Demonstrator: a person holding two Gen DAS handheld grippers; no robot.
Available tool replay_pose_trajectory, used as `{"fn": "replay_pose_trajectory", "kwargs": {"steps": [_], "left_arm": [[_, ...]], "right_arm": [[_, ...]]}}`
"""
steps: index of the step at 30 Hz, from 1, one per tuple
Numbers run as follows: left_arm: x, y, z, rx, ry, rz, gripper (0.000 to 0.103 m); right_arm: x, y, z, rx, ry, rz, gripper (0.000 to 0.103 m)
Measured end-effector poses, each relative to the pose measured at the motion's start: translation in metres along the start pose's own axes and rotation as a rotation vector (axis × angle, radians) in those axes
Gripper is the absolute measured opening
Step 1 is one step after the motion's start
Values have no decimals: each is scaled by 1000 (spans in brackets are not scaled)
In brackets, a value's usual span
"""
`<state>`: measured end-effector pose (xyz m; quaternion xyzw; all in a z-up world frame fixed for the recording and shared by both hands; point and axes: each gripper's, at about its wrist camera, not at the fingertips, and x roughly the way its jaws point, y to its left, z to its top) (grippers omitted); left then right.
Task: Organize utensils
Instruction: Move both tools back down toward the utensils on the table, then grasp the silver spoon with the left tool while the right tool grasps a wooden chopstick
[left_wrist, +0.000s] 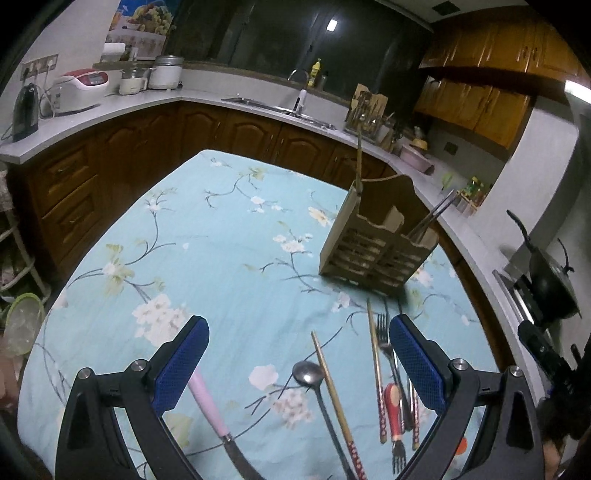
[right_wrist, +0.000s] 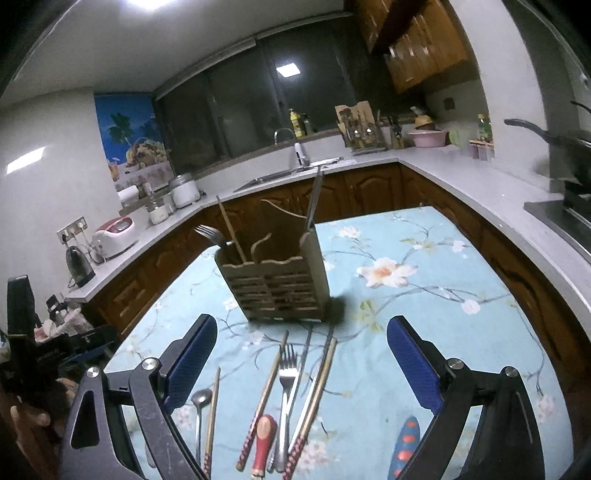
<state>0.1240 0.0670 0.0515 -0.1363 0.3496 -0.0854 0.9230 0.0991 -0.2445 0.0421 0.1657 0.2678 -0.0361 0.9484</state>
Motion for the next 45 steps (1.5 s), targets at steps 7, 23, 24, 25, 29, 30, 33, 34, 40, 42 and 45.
{"fn": "replay_pose_trajectory", "kwargs": {"steps": [7, 23, 24, 25, 29, 30, 33, 34, 40, 42, 45], "left_arm": [[4, -1, -7, 16, 45, 22, 99], [47, -21, -24, 103, 208, 71, 98], [51, -22, -25, 108, 213, 76, 98], [54, -23, -25, 116, 217, 83, 98], [69, -27, -27, 134, 241, 82, 95], [72, -27, -27, 139, 246, 83, 93], [83, -29, -28, 161, 266, 92, 82], [88, -29, -29, 162, 275, 90, 79], [108, -25, -28, 139, 316, 61, 62], [113, -25, -28, 138, 328, 52, 62], [121, -29, -29, 151, 336, 54, 60]], "right_arm": [[-1, -8, -12, 16, 34, -22, 95], [24, -12, -36, 15, 170, -61, 95], [26, -12, -37, 11, 180, -60, 95], [28, -11, -38, 10, 186, -59, 95], [37, -11, -41, 6, 212, -52, 95], [40, -12, -42, 5, 221, -50, 95], [49, -10, -44, 0, 244, -52, 94], [51, -10, -45, -1, 250, -50, 94], [68, -9, -45, -13, 283, -44, 94], [73, -10, -45, -11, 294, -41, 93], [80, -11, -46, -9, 308, -40, 93]]}}
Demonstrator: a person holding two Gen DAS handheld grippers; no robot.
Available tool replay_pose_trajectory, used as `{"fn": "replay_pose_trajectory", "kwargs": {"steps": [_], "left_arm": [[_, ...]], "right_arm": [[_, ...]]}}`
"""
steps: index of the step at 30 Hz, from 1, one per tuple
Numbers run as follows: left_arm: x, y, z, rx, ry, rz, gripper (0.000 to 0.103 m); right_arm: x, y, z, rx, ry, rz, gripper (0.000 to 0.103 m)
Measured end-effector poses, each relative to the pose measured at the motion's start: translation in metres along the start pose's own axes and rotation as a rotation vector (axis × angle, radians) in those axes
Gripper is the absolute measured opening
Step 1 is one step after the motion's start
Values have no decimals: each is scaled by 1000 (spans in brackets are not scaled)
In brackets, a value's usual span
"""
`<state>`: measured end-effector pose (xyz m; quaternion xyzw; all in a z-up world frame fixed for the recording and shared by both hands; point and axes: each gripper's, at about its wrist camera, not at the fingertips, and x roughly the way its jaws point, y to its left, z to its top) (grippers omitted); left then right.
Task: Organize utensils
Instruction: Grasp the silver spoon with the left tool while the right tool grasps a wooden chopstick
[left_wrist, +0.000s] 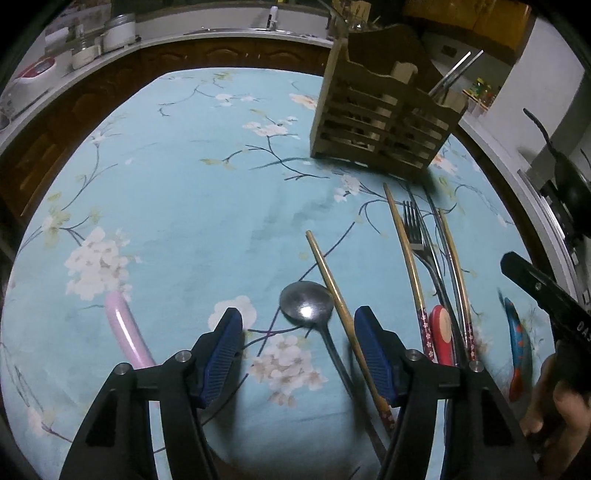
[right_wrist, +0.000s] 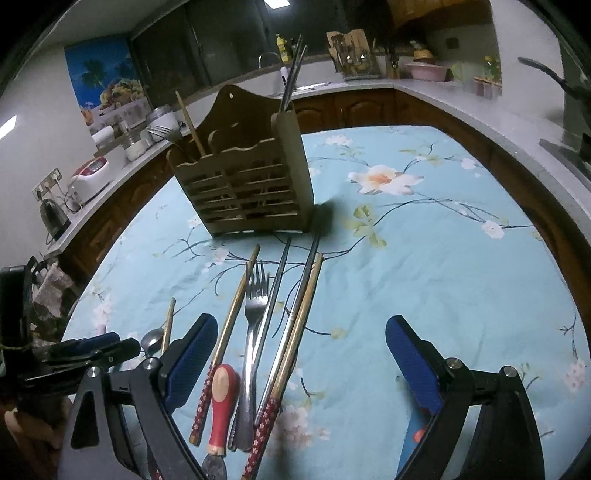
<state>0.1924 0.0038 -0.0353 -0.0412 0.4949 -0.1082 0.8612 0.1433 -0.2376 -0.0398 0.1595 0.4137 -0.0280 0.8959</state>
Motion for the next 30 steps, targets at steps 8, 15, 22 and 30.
{"fn": "replay_pose_trajectory", "kwargs": {"steps": [8, 15, 22, 30], "left_arm": [[19, -1, 2, 37, 29, 0, 35], [24, 12, 11, 5, 23, -23, 34], [34, 17, 27, -45, 45, -67, 33], [48, 16, 42, -66, 41, -95, 33]], "right_arm": [[12, -3, 4, 9, 29, 18, 93], [22, -4, 10, 7, 38, 20, 88], [43, -7, 23, -6, 74, -10, 54], [82, -16, 36, -2, 165, -62, 28]]}}
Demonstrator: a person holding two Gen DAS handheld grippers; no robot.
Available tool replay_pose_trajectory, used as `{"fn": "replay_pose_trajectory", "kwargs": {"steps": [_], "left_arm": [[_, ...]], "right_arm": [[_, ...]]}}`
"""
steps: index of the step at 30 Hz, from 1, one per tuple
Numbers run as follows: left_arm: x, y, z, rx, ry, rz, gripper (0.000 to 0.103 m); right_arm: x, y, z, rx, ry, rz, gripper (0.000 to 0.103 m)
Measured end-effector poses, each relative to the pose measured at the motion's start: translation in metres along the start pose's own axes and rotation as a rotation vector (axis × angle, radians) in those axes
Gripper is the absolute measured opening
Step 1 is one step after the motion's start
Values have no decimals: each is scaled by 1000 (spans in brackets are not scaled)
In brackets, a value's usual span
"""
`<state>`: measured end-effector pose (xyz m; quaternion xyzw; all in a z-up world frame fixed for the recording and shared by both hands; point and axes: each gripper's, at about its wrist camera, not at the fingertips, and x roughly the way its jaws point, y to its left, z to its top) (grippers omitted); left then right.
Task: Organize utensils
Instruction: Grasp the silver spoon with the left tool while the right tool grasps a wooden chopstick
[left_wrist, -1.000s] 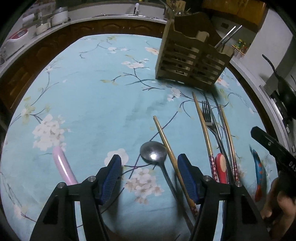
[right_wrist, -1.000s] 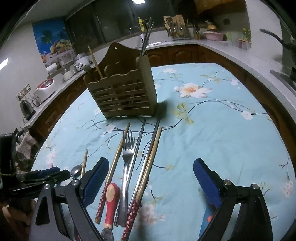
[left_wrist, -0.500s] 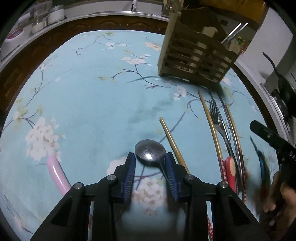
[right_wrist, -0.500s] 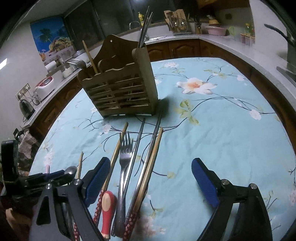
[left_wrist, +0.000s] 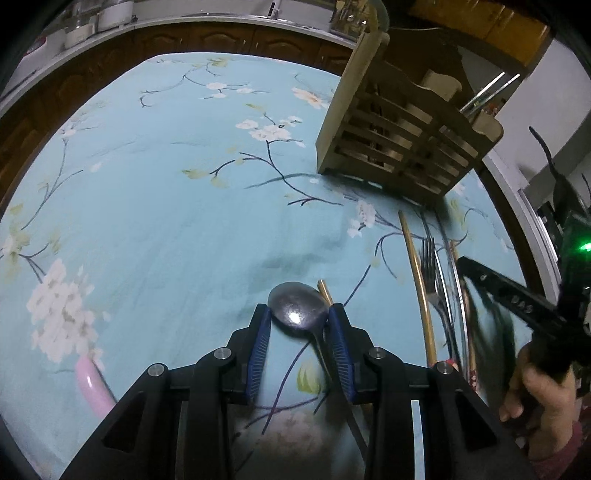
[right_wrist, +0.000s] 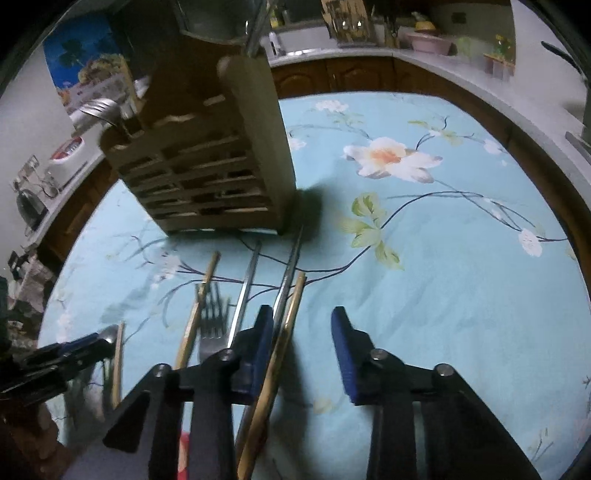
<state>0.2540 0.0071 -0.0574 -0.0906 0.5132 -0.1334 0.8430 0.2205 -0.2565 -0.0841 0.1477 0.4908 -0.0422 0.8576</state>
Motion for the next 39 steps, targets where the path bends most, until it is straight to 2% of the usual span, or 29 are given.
{"fn": "replay_pose_trajectory", "kwargs": {"steps": [5, 16, 20, 23, 26, 27, 28, 29, 32, 39], "left_arm": [[-1, 7, 0, -26, 23, -38, 34], [6, 3, 8, -39, 28, -17, 33], [7, -2, 8, -11, 24, 2, 31], [5, -1, 5, -14, 25, -13, 31], [-8, 2, 2, -29, -10, -45, 13], [-14, 3, 2, -35, -19, -66, 11], [-19, 3, 2, -31, -26, -63, 3], [-24, 2, 2, -18, -37, -47, 0], [-27, 2, -4, -11, -19, -63, 0], [-32, 16, -15, -89, 16, -109, 1]], "right_arm": [[7, 3, 5, -20, 1, -27, 22], [19, 8, 25, -44, 40, -43, 20], [17, 3, 23, -16, 28, -15, 6], [7, 2, 19, 5, 1, 17, 5], [-10, 4, 15, 3, -41, 36, 5], [-16, 5, 15, 4, -54, 40, 5], [-23, 5, 15, 8, -67, 49, 5], [-30, 5, 14, 14, -82, 64, 5], [-44, 5, 15, 16, -108, 78, 5], [-59, 9, 6, 13, -124, 96, 5]]}}
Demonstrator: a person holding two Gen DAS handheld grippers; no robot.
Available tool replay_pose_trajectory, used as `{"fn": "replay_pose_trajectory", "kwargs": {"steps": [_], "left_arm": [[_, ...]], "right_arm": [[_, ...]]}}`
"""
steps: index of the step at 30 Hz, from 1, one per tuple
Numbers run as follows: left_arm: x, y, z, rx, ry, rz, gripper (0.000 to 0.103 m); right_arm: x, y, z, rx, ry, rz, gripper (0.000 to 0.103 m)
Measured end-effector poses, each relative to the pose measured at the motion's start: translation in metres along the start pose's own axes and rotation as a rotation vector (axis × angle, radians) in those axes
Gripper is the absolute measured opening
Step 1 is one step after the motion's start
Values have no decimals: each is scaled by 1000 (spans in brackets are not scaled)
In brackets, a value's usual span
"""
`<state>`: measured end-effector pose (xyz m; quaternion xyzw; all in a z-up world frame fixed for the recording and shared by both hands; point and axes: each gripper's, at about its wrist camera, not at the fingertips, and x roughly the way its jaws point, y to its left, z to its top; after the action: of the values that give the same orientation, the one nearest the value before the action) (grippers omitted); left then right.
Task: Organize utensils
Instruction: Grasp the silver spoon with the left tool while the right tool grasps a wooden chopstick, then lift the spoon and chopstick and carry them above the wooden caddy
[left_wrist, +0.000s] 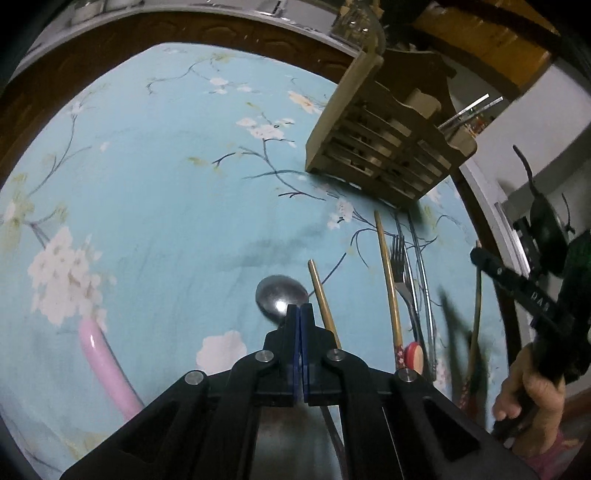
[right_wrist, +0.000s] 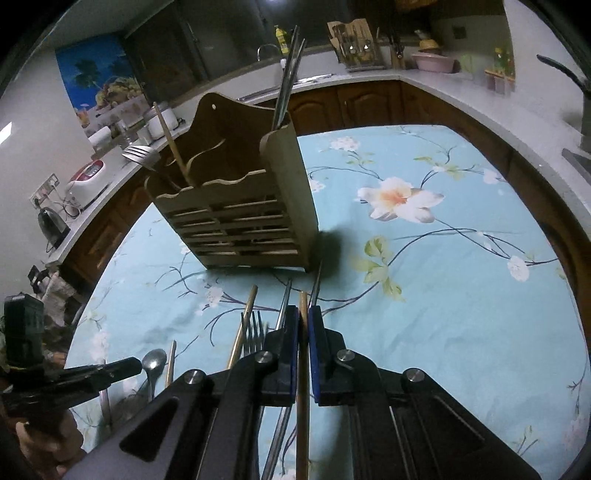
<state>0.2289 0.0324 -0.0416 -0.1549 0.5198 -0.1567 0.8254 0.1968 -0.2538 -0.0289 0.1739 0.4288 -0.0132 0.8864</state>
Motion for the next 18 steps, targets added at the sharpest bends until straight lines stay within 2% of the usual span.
{"fn": "replay_pose_trajectory", "kwargs": {"steps": [1, 3, 5, 8, 12, 14, 17, 18], "left_arm": [[-1, 2, 0, -14, 9, -18, 6], [-2, 1, 2, -23, 3, -12, 33], [-1, -3, 1, -10, -5, 23, 40], [12, -11, 0, 12, 26, 77, 39], [23, -16, 3, 36, 31, 122, 22], [26, -15, 8, 29, 35, 113, 19], [32, -18, 14, 44, 43, 82, 3], [34, -18, 14, 45, 42, 74, 2]], "right_arm": [[-1, 0, -2, 3, 0, 4, 5], [-2, 2, -5, -4, 2, 1, 5], [-4, 3, -8, 0, 4, 10, 5], [-5, 5, -8, -5, 3, 10, 5], [-5, 4, -7, -6, 2, 12, 5], [-5, 3, -7, -1, 1, 13, 5], [-5, 1, -7, 9, 2, 20, 5], [-5, 1, -7, 10, 1, 22, 5]]}}
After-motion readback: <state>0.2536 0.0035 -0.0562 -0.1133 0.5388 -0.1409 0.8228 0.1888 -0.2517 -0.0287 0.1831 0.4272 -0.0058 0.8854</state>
